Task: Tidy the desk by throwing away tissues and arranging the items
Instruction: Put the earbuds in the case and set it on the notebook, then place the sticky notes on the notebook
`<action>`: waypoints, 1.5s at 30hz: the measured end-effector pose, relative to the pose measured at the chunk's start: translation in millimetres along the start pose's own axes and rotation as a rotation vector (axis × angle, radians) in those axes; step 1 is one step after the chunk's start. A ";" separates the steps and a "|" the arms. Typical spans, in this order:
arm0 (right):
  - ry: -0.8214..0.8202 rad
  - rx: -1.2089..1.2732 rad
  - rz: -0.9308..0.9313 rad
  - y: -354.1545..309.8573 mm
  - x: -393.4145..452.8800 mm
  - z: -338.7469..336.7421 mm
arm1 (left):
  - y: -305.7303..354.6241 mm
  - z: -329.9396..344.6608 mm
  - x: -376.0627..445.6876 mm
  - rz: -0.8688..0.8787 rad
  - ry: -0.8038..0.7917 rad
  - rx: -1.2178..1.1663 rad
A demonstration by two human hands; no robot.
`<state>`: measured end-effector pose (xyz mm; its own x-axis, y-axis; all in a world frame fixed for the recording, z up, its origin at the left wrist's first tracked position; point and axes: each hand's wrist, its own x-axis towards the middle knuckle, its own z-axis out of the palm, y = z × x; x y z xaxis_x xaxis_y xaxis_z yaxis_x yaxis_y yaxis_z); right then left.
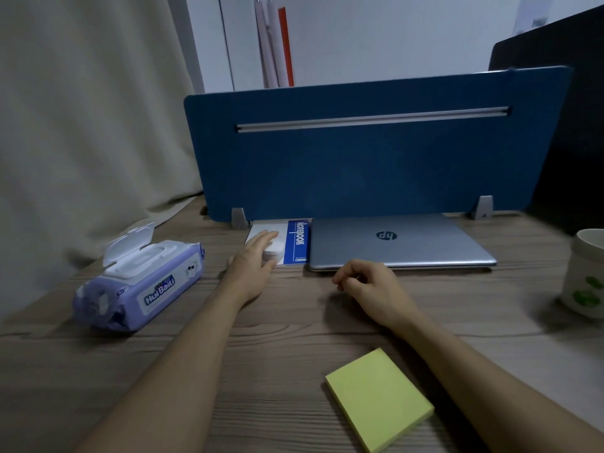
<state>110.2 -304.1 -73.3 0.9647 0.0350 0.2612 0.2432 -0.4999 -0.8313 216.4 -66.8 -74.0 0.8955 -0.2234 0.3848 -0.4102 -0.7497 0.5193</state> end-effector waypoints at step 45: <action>-0.253 -0.288 -0.087 -19.6 -110.1 -33.6 | 112.2 -28.6 -173.9 -0.014 -0.360 -0.228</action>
<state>-4.2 -327.2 -69.3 0.9451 0.2821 0.1650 0.3211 -0.7071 -0.6300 9.7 -94.3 -60.9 0.8879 -0.4477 0.1059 -0.3886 -0.6068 0.6934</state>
